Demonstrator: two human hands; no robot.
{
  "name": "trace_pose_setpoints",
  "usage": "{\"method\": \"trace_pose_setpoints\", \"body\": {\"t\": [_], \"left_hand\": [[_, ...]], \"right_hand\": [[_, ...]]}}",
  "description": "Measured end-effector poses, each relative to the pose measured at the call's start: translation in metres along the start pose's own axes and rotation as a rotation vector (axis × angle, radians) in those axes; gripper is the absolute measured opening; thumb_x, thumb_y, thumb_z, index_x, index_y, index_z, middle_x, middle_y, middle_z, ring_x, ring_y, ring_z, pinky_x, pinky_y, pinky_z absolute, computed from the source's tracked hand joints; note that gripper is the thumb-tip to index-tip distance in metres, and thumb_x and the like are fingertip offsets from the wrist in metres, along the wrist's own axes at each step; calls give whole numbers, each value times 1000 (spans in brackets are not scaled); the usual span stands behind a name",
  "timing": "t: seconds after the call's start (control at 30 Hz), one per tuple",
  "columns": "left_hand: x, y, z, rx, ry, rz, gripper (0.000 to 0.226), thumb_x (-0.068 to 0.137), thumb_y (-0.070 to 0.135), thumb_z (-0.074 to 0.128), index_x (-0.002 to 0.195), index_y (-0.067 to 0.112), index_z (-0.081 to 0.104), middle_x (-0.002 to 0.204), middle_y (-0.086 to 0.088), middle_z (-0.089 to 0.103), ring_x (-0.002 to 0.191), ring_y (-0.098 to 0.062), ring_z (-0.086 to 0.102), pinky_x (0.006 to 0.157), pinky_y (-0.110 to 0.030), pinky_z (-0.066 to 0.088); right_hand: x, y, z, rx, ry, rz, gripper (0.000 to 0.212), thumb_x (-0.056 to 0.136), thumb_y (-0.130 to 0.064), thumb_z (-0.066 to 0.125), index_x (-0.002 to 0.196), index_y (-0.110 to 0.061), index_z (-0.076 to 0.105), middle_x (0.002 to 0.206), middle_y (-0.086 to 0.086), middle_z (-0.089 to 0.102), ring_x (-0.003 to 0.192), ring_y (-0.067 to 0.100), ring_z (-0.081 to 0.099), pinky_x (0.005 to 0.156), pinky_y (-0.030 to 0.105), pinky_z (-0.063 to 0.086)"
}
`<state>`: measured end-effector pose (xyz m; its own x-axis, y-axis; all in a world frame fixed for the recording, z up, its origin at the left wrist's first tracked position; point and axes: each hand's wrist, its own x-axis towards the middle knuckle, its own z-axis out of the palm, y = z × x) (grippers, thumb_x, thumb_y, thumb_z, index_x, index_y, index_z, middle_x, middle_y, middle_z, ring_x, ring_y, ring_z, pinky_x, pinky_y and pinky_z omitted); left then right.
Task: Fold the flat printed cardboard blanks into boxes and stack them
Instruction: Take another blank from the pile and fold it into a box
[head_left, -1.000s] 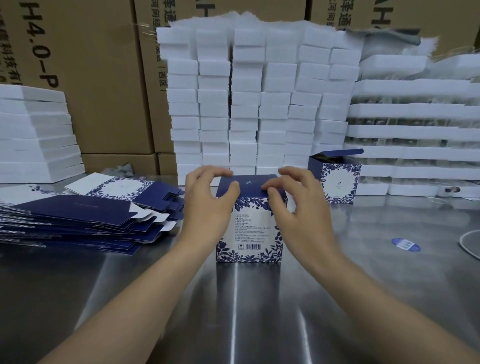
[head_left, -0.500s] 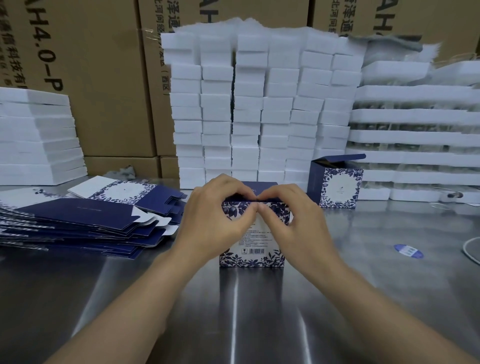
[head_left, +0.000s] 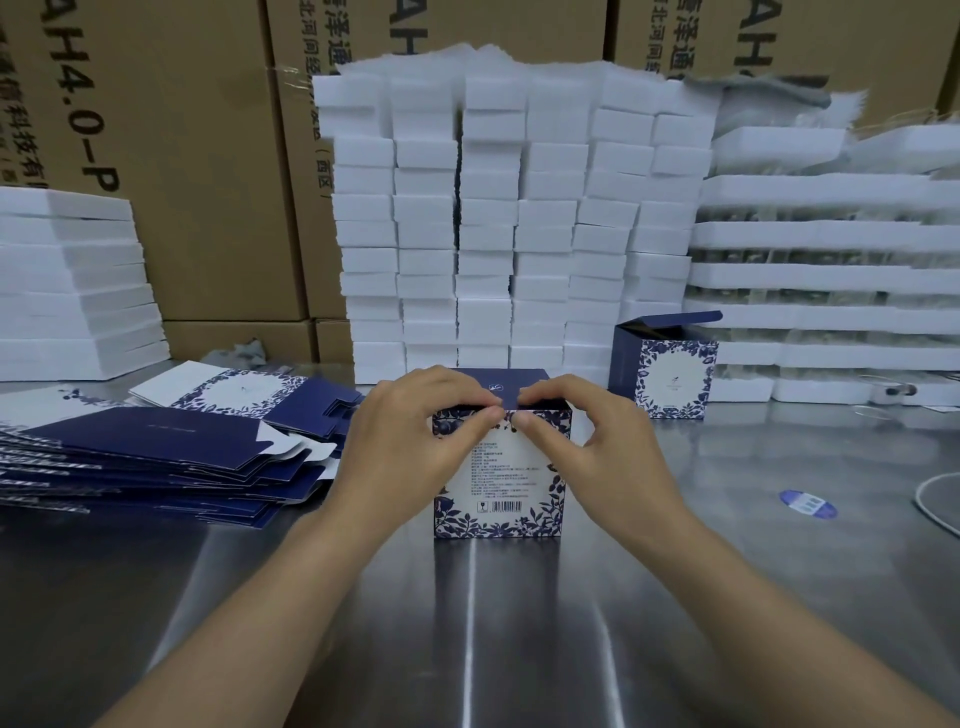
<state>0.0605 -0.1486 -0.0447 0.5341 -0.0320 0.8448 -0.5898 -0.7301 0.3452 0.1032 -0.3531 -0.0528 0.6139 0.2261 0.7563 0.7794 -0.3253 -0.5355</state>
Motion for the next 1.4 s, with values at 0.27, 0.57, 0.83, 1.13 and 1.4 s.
{"method": "trace_pose_setpoints", "body": {"t": [0.27, 0.57, 0.83, 1.13, 1.4], "left_hand": [[-1, -1, 3, -45, 3, -39, 6, 89, 27, 86, 94, 26, 85, 95, 20, 76, 96, -8, 72, 85, -37, 58], [1, -6, -6, -278, -29, -299, 7, 84, 22, 89, 90, 24, 85, 94, 13, 80, 93, -12, 74, 86, -42, 61], [1, -16, -15, -356, -59, -374, 15, 84, 20, 89, 97, 25, 87, 102, 15, 81, 112, 6, 70, 75, -2, 46], [-3, -24, -16, -448, -36, -429, 16, 87, 17, 86, 100, 26, 86, 112, 16, 80, 111, -6, 73, 78, -25, 63], [-5, -6, 0, -534, 107, -396, 30, 91, 13, 83, 112, 34, 78, 127, 14, 71, 117, -2, 69, 85, -23, 60]], "right_hand": [[0, 0, 1, -5, 24, -19, 6, 94, -25, 79, 100, -25, 81, 97, -20, 77, 99, 4, 71, 90, 21, 51], [4, 5, -7, 4, -30, 39, 7, 96, -27, 77, 102, -29, 80, 101, -20, 78, 102, 9, 74, 97, 36, 54], [5, 12, -11, 239, -65, 112, 9, 93, -10, 80, 96, -19, 80, 106, -8, 81, 119, 0, 69, 104, 40, 58], [4, 17, -15, 243, -18, 177, 10, 92, -18, 82, 97, -27, 84, 121, -11, 76, 121, 3, 67, 108, 42, 53], [2, 8, -8, 306, 100, 213, 11, 95, -25, 79, 104, -30, 77, 121, -12, 75, 121, 3, 68, 108, 45, 54]]}}
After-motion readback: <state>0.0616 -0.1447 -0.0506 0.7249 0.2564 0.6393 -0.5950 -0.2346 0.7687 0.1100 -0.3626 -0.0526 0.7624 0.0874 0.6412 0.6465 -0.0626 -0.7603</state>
